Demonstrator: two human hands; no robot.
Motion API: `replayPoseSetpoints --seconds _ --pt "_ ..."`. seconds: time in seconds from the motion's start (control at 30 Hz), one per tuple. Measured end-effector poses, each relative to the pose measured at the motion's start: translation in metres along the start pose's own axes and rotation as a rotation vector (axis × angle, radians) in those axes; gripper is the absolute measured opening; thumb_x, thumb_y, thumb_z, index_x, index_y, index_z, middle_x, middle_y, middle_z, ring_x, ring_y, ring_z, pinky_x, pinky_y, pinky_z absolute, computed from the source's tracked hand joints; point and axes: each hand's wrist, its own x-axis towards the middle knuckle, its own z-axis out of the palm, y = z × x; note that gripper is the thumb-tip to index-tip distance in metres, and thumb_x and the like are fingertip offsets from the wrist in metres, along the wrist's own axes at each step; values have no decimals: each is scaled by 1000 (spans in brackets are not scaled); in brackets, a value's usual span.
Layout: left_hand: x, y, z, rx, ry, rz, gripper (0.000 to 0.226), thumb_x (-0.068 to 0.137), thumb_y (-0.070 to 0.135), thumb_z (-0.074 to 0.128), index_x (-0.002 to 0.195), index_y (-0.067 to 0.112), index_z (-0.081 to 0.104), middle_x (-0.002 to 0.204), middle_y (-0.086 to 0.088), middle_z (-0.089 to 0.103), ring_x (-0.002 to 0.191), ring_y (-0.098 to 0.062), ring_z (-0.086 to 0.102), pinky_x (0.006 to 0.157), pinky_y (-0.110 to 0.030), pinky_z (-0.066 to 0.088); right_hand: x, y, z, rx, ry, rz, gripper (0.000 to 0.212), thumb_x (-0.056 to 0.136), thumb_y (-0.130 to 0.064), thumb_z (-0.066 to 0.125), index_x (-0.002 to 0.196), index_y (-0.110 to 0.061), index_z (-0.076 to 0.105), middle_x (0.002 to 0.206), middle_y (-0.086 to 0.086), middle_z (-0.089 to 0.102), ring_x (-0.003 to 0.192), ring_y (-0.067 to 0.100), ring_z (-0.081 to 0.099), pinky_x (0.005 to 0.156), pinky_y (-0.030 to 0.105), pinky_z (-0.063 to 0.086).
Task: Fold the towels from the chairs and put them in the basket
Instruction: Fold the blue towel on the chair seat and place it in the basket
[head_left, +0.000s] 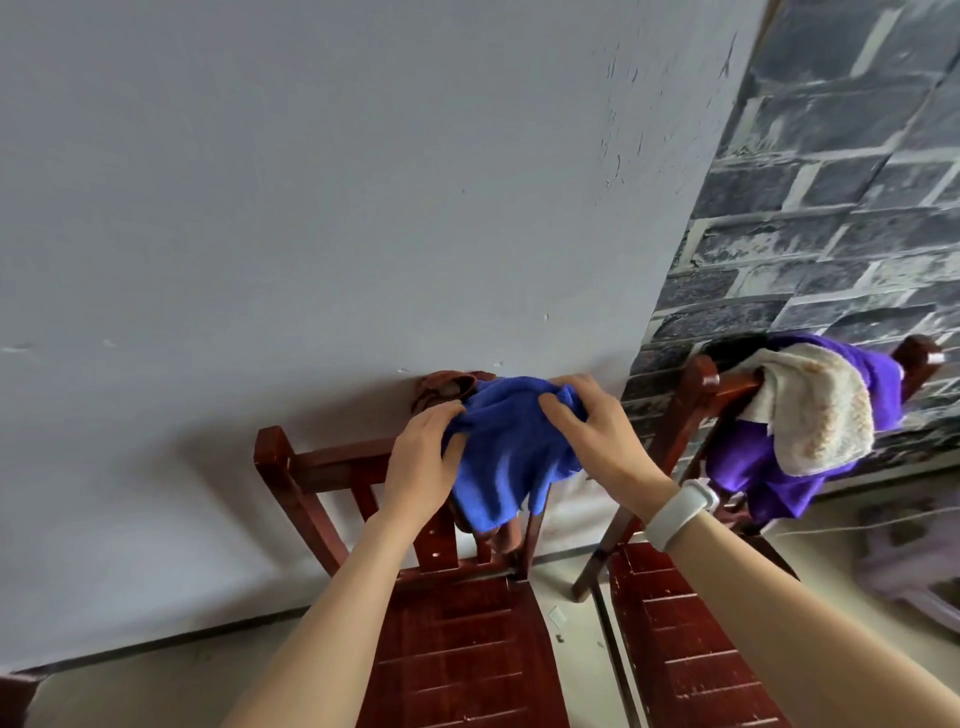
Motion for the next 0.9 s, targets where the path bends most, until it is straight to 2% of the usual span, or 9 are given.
replayPoseSetpoints --seconds 0.1,0.23,0.37,0.43,0.5,0.6,0.67,0.77,0.9 --pt "-6 9 1 -41 28 63 29 89 13 53 117 19 56 118 3 59 110 -13 53 91 -16 35 -17 14 -8 173 65 88 16 92 -18 51 88 -6 61 76 -3 61 70 5 56 63 17 45" --pt "-19 2 7 3 -81 7 47 90 17 53 136 19 41 138 0 47 128 -15 43 104 -20 29 -41 46 -18 129 113 266 42 93 -24 50 96 17 46 77 13 48 72 19 44 67 35 39" --pt "-1 5 2 15 -69 -96 58 94 26 46 145 23 20 132 1 52 121 -20 45 104 -39 36 -34 41 -30 9 193 125 27 94 -18 48 87 8 52 72 19 50 71 11 48 68 25 41" --pt "14 8 2 182 -78 -127 50 95 34 41 142 21 30 136 -5 45 122 -27 42 100 -44 36 -24 25 -35 -44 268 10 20 94 -14 47 83 3 53 71 11 51 62 3 44 60 13 38" --pt "23 9 3 357 -152 -203 46 94 42 37 133 18 41 138 -9 40 123 -32 39 96 -47 35 -14 11 -45 2 430 -61 19 94 -12 45 82 -1 53 70 6 50 57 0 42 56 9 36" --pt "24 6 7 403 -233 -274 54 93 47 37 138 17 31 143 -8 36 127 -32 36 99 -50 33 -3 1 -66 247 756 -53 19 96 -17 41 80 -20 50 74 -6 50 61 -6 45 60 8 39" --pt "20 6 9 401 -191 -268 59 92 45 41 141 16 24 143 -7 38 128 -31 37 100 -51 32 -1 4 -76 305 903 -28 15 96 -19 39 86 -17 50 76 -8 50 67 -2 46 64 9 39" --pt "10 13 13 425 -81 -192 61 90 37 50 141 16 25 139 -9 43 123 -32 42 100 -50 34 -5 21 -76 247 867 37 14 96 -20 41 87 -15 50 77 -7 52 69 1 47 61 8 40" --pt "-2 23 21 506 29 -44 51 87 29 55 134 16 39 134 -12 43 123 -31 41 100 -45 37 -14 62 -66 79 505 240 16 90 -21 51 86 -6 54 75 2 53 70 8 49 65 20 37"
